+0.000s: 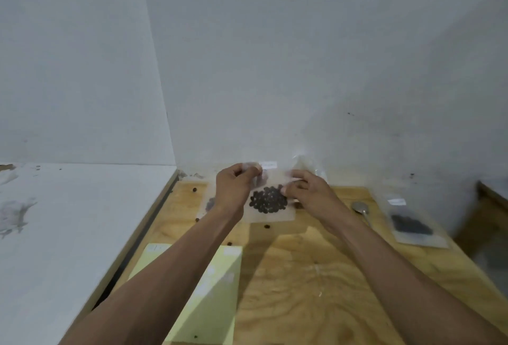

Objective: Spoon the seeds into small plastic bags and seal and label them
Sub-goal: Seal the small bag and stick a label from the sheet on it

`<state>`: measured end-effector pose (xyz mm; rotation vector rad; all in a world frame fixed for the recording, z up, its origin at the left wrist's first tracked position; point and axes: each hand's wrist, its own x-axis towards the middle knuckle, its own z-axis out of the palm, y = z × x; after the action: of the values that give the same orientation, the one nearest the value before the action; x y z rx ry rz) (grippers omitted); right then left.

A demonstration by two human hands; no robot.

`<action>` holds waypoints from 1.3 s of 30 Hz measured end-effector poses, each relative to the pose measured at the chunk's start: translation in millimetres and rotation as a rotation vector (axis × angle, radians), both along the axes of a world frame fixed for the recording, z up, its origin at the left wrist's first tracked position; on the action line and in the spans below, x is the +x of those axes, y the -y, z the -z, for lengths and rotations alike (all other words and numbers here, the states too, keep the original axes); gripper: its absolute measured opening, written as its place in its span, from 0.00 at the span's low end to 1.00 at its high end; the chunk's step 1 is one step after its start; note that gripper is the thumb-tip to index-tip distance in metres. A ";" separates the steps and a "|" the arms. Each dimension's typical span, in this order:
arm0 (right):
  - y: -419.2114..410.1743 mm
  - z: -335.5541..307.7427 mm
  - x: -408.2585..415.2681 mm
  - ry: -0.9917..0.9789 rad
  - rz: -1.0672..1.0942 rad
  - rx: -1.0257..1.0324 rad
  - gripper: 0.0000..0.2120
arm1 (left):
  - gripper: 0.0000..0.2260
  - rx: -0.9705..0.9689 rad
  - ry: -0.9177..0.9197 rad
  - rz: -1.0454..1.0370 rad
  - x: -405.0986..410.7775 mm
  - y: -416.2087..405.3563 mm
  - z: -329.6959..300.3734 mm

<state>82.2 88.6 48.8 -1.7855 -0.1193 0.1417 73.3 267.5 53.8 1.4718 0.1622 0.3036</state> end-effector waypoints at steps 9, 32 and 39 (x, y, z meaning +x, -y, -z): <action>173.6 5.7 -33.6 0.117 0.485 -0.052 0.16 | 0.17 0.443 -0.073 0.409 0.1 164.2 6.3; 262.8 66.5 -44.9 -0.043 0.620 -0.531 0.25 | 0.30 0.685 -0.223 0.544 7.7 301.6 59.5; 246.7 40.4 -46.5 0.195 0.670 -0.552 0.22 | 0.29 0.685 -0.059 0.378 13.1 280.4 43.9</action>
<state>35.7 -158.1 8.4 -2.2858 0.4179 -0.5276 86.4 -13.0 9.9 2.1474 -0.1956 -0.0034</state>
